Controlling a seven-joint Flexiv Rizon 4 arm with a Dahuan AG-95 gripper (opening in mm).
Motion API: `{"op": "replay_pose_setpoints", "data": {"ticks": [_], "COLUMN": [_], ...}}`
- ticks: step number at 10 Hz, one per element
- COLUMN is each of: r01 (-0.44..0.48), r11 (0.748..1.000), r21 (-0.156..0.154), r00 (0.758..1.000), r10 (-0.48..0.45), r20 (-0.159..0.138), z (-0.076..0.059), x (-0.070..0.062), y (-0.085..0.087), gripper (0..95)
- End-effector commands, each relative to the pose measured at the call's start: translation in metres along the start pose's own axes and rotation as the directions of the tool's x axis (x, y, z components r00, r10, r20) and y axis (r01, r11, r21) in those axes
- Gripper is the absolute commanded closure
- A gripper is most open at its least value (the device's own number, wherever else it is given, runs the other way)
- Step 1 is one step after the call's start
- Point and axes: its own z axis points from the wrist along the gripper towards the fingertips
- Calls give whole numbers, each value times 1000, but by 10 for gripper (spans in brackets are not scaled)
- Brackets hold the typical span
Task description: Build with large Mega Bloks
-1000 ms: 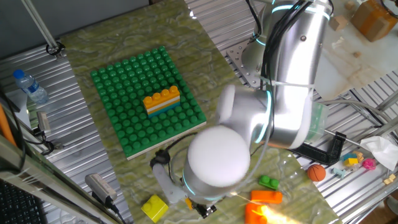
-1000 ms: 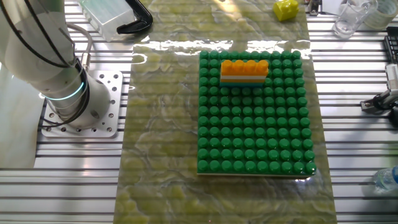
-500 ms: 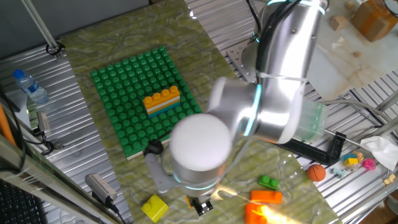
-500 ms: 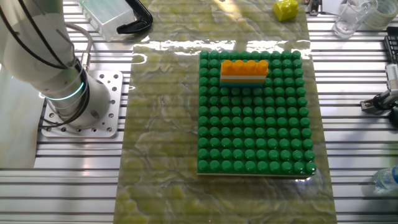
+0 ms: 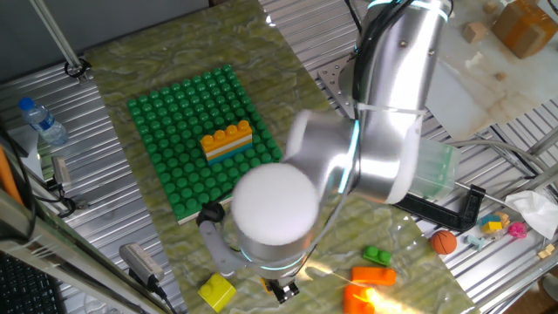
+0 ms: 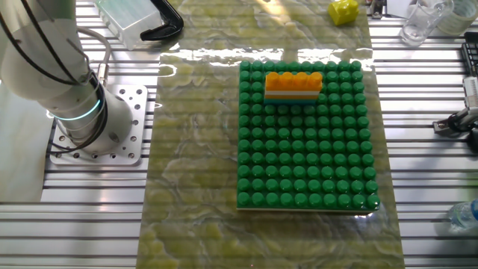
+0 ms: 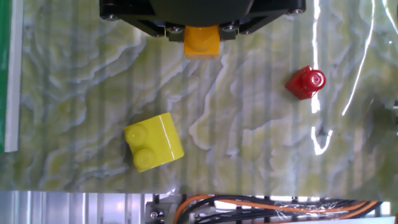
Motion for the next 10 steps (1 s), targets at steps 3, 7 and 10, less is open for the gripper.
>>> {"op": "replay_pose_setpoints", "data": {"ticks": [3,7,10], "r01": [3,9,-17], "r11": [1000,1000,998], "r21": [-16,12,58], "r00": [1000,1000,1000], "r10": [-3,-10,17], "r20": [21,15,6], "z": [-77,-127,-116], "x": [21,33,33], "y": [-71,-131,-161], "gripper": [950,950,950]}}
